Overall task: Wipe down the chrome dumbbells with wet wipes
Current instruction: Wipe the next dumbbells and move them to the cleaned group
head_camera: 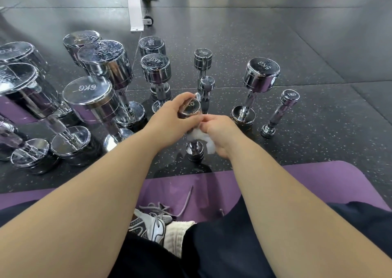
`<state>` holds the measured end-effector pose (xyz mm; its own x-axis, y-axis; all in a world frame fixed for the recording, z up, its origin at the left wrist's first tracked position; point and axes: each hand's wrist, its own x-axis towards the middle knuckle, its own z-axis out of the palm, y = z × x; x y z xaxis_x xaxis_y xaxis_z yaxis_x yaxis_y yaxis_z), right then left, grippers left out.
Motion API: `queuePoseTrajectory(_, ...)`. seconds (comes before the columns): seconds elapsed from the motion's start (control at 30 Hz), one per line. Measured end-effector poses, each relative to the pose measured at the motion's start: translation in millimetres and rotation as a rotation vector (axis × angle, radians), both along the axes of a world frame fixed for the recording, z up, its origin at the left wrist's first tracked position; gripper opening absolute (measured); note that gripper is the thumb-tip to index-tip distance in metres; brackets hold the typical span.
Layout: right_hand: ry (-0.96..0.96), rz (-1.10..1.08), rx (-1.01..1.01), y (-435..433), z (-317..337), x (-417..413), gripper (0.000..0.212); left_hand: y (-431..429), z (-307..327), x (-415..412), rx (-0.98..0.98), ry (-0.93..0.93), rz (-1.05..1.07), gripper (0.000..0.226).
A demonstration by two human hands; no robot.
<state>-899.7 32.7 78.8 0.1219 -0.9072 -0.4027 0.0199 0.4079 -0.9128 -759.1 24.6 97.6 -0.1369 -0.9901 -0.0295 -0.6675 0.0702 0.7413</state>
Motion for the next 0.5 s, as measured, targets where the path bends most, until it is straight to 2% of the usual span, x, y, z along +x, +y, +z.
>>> queuePoseTrajectory(0.1, 0.198, 0.077, -0.173, 1.2, -9.4, 8.9, 0.03, 0.8, -6.0, 2.3, -0.074, -0.108, 0.04, 0.056)
queuePoseTrajectory(0.23, 0.214, 0.031, -0.247, -3.3, -22.8, 18.4, 0.016, 0.0, -7.0, 3.6, -0.109, -0.124, 0.075, 0.055)
queuePoseTrajectory(0.33, 0.115, -0.062, -0.266, -4.1, -26.3, 17.9, 0.013, -3.4, -5.2, 6.6, -0.074, 0.121, 0.119, 0.026)
queuePoseTrajectory(0.43, -0.088, -0.163, -0.157, -7.3, -25.2, 14.4, 0.017, -4.9, -6.0, 4.9, 0.065, 0.437, 0.201, 0.032)
queuePoseTrajectory(0.5, -0.216, -0.238, -0.089, -11.0, -21.4, 8.9, 0.023, -5.1, -10.4, 1.6, 0.137, 0.531, 0.223, 0.035)
